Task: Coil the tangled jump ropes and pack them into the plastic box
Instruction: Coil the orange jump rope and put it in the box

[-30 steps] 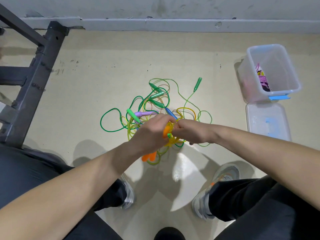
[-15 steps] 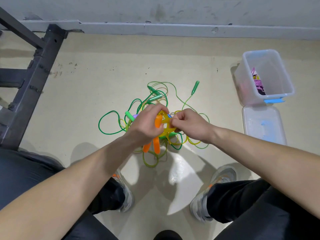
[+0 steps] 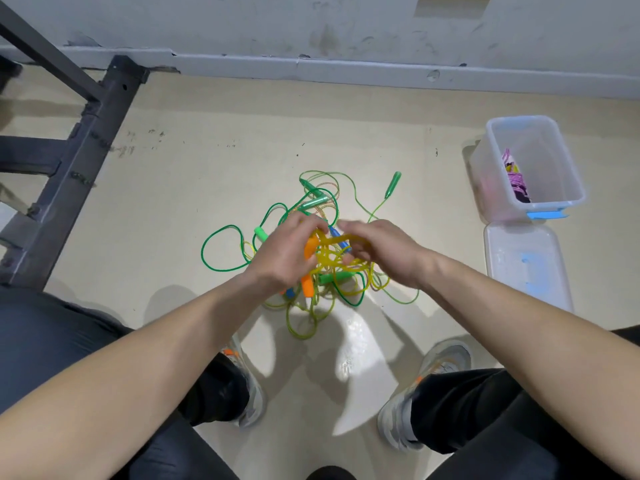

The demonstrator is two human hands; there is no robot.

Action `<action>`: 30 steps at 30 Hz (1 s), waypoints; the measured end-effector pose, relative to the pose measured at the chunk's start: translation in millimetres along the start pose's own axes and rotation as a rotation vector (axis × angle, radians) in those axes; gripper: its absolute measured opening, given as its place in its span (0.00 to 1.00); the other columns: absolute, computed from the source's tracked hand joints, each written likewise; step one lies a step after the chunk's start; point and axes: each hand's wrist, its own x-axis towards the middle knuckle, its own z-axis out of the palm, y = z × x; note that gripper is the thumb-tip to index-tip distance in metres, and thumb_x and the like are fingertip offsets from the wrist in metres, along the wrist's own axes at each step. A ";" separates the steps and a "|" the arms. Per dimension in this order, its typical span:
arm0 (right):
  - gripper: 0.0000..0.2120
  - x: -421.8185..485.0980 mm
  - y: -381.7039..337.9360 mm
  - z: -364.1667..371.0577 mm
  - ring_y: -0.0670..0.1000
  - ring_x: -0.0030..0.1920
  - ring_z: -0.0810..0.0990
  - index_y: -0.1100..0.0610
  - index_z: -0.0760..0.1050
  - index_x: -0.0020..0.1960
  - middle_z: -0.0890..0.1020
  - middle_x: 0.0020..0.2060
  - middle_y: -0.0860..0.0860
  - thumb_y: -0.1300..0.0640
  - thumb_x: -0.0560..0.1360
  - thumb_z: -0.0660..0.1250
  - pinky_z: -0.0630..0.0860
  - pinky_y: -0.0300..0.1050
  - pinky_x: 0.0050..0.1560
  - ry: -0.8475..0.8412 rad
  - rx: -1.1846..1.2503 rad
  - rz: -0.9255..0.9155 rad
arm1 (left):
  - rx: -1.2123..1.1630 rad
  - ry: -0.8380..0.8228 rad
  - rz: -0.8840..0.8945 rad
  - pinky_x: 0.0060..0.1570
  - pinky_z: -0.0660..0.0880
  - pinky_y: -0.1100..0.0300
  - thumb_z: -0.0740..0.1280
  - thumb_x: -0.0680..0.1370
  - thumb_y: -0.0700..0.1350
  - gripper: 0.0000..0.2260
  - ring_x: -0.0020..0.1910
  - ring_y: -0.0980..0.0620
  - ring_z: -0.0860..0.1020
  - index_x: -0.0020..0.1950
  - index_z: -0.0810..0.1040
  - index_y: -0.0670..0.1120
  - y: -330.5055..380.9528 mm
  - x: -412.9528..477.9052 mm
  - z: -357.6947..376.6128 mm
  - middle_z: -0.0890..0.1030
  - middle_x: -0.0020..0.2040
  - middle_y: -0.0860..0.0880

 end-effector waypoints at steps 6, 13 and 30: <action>0.19 -16.9 -5.7 -4.5 0.43 0.21 0.57 0.60 0.77 0.48 0.62 0.30 0.48 0.43 0.74 0.62 0.54 0.35 0.22 -0.288 0.549 0.214 | -0.107 0.109 -0.151 0.44 0.67 0.59 0.72 0.68 0.37 0.20 0.48 0.49 0.75 0.53 0.73 0.57 -11.6 13.2 -16.8 0.77 0.51 0.50; 0.22 -26.8 -8.1 -11.3 0.44 0.20 0.57 0.62 0.79 0.52 0.55 0.24 0.46 0.43 0.76 0.62 0.76 0.49 0.59 -0.263 0.676 0.112 | -0.144 0.172 -0.199 0.46 0.76 0.53 0.72 0.68 0.37 0.19 0.47 0.48 0.78 0.52 0.74 0.57 -24.4 23.0 -31.6 0.80 0.48 0.49; 0.34 -52.3 -8.1 -27.3 0.46 0.25 0.62 0.57 0.75 0.67 0.74 0.39 0.55 0.48 0.65 0.79 0.63 0.34 0.21 -0.566 0.730 0.207 | 0.253 0.060 0.034 0.52 0.75 0.51 0.72 0.70 0.40 0.19 0.50 0.44 0.76 0.58 0.74 0.55 -48.6 60.0 -71.3 0.74 0.52 0.49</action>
